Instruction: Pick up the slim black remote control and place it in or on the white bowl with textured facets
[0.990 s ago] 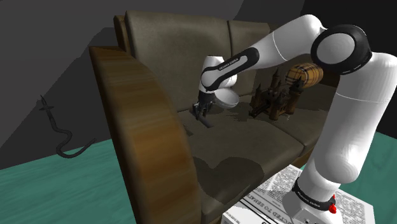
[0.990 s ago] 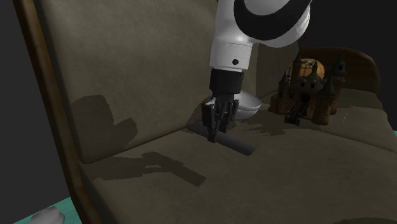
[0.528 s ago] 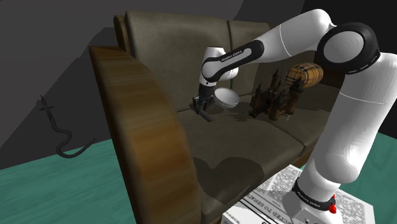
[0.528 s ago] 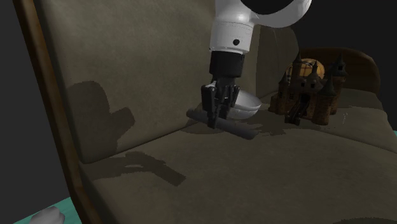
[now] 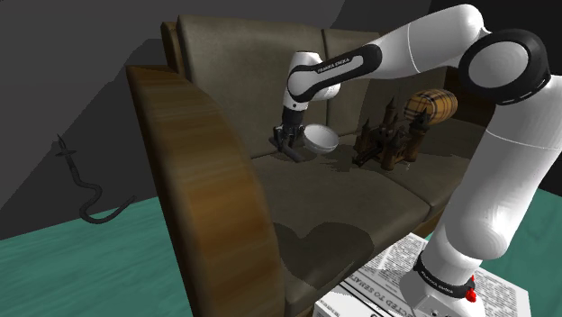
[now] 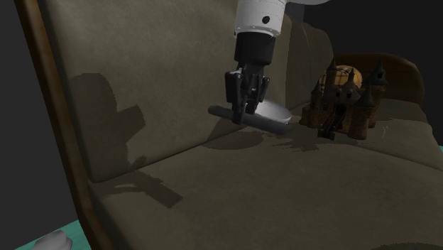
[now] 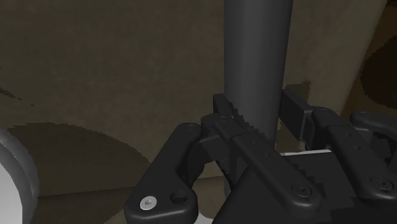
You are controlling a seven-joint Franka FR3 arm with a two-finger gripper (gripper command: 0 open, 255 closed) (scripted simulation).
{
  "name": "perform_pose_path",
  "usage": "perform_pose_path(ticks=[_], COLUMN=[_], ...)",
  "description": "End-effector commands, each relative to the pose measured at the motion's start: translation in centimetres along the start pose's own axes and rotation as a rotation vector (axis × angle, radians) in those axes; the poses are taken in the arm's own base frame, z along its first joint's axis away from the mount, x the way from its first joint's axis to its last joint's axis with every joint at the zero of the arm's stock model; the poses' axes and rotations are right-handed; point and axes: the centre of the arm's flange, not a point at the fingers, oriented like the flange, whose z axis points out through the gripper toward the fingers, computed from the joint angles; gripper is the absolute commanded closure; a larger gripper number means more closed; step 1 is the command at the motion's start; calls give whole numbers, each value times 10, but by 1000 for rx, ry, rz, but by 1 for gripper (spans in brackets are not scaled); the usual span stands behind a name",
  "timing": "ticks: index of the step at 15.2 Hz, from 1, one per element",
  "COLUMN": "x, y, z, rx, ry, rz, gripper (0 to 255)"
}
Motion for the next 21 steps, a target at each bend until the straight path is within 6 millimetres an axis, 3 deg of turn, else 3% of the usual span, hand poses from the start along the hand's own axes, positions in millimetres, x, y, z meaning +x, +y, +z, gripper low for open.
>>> perform_pose_path(ticks=[1,12,21], x=[0,4,43], y=[-1,-6,106], z=[-11,-66,-69], rx=[0,0,0], ry=[0,0,0], rz=[0,0,0], gripper=[255,255,255])
